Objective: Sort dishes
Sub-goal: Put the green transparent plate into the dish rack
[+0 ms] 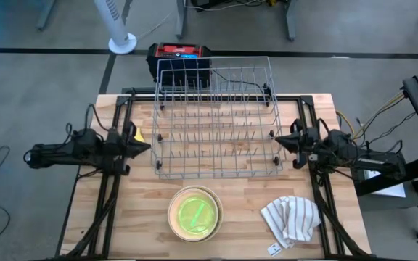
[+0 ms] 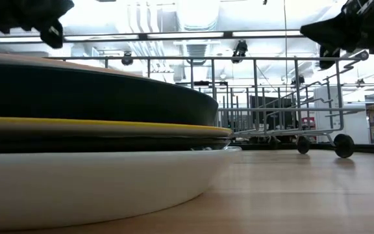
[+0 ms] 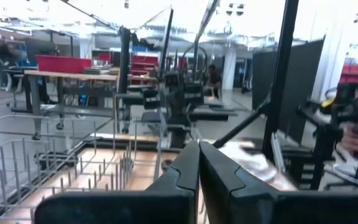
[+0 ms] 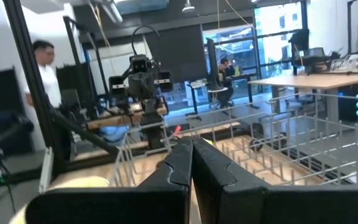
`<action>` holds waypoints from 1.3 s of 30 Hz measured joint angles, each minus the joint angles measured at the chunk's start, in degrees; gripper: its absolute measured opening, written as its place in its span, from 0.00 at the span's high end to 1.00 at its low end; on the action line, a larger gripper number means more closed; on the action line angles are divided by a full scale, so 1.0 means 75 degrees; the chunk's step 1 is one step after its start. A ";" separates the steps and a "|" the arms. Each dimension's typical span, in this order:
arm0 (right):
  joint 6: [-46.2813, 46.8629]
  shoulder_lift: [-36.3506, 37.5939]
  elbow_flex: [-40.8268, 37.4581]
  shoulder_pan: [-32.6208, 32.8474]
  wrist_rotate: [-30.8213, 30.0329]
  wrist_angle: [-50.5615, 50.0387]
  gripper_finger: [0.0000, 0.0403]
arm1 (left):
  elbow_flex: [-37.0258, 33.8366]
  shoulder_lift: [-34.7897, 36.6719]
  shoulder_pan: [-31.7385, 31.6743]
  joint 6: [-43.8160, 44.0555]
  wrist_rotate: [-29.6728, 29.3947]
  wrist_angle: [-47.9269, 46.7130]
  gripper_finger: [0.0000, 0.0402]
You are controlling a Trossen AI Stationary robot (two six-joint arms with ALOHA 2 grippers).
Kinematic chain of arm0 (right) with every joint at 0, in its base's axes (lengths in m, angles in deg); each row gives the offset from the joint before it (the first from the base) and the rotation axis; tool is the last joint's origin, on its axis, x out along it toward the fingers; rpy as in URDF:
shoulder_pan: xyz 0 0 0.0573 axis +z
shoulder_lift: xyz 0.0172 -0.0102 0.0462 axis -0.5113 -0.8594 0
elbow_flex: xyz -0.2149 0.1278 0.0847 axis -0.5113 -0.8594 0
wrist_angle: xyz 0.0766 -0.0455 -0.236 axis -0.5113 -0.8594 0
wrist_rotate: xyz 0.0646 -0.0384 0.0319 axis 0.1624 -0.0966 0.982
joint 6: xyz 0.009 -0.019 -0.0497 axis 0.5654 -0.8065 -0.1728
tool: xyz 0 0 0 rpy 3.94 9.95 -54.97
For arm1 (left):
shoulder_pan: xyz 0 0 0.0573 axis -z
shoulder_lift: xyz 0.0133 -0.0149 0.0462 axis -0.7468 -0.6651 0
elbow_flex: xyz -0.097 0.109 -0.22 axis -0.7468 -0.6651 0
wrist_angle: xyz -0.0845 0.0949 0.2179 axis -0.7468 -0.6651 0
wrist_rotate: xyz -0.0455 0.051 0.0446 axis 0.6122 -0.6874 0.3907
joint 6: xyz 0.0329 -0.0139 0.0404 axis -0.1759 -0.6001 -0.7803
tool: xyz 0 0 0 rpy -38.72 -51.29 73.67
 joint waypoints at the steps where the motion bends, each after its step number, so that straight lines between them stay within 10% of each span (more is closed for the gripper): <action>1: 0.0025 0.0000 0.0032 0.0002 0.0000 0.0026 1.00 | 0.0082 0.0000 0.0005 0.0015 0.0018 -0.0040 1.00; 26: -0.0190 0.0000 0.0681 0.0004 0.0627 0.0015 1.00 | 0.1430 -0.3887 0.1020 -0.0316 0.1037 0.1456 1.00; 39: -0.0438 -0.0745 0.1195 0.0631 0.1667 0.0199 1.00 | 0.2719 -0.6056 0.3797 -0.0549 -0.2568 0.1109 1.00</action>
